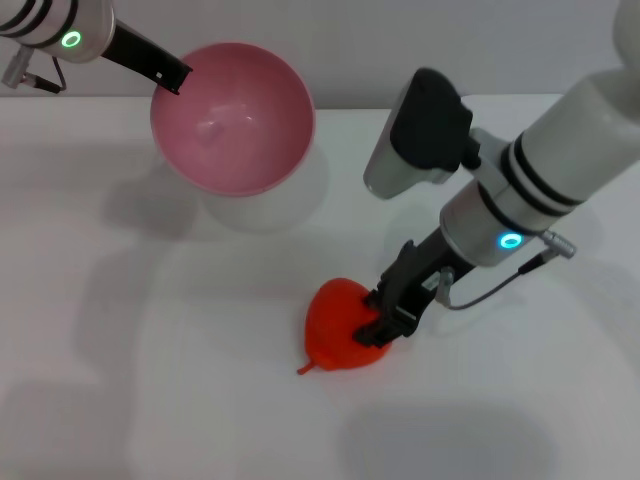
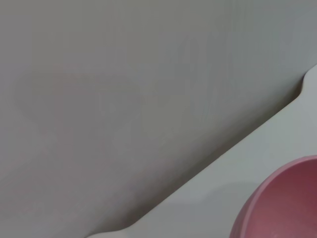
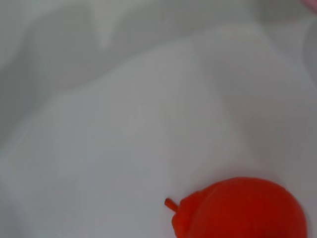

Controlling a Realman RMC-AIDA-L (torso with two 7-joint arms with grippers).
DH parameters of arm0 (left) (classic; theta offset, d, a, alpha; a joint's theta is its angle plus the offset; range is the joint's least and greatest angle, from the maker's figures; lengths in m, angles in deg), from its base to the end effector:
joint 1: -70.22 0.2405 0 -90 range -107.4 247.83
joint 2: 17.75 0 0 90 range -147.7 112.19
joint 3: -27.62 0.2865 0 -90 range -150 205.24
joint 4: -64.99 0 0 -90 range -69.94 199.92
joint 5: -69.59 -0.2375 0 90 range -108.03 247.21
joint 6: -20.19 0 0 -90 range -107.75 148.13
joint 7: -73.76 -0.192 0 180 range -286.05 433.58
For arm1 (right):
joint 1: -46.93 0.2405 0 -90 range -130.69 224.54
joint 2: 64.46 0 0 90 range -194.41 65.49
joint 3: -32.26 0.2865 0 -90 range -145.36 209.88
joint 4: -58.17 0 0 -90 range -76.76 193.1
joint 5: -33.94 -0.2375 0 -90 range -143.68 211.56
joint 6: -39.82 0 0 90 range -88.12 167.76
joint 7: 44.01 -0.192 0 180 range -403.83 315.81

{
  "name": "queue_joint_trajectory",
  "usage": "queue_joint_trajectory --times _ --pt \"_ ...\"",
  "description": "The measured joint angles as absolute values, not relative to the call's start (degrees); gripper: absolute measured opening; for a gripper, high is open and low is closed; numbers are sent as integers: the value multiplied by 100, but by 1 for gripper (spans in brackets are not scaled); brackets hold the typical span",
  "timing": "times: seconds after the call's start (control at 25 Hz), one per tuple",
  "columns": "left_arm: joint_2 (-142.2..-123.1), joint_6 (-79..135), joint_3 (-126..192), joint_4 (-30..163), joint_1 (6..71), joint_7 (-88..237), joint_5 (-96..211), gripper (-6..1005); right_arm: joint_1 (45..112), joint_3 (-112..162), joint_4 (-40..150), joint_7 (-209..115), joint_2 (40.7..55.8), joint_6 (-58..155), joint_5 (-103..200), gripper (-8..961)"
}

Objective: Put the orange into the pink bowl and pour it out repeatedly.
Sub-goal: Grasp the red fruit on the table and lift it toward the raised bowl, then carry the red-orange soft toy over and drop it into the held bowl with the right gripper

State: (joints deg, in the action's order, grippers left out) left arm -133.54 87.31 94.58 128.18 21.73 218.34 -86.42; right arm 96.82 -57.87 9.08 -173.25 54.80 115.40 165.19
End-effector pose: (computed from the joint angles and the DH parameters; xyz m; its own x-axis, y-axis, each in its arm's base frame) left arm -0.1824 0.5341 0.0047 0.8240 0.5649 0.0442 0.4354 -0.5814 -0.6873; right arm 0.1707 0.4123 -0.1584 0.8872 -0.3615 0.2866 -0.3408 -0.9323 -0.1209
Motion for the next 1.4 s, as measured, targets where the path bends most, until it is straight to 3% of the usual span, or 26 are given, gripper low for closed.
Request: queue_joint_trajectory --times 0.44,0.76,1.04,1.4 --pt "-13375 8727 9459 12819 2153 21715 -8641 45 9610 -5888 1082 -17349 5480 11067 16418 361" --pt "-13375 8702 9458 12819 2152 21679 -8642 46 9548 -5846 955 -17377 5465 11059 16422 192" --pt "-13365 8698 9425 12819 2153 21666 -8641 46 8619 -4637 -1098 -17670 5401 11467 16945 60" --pt "-13408 8779 9450 12822 2115 21666 -8640 46 7920 -3720 -3799 -17943 5444 12359 16925 56"
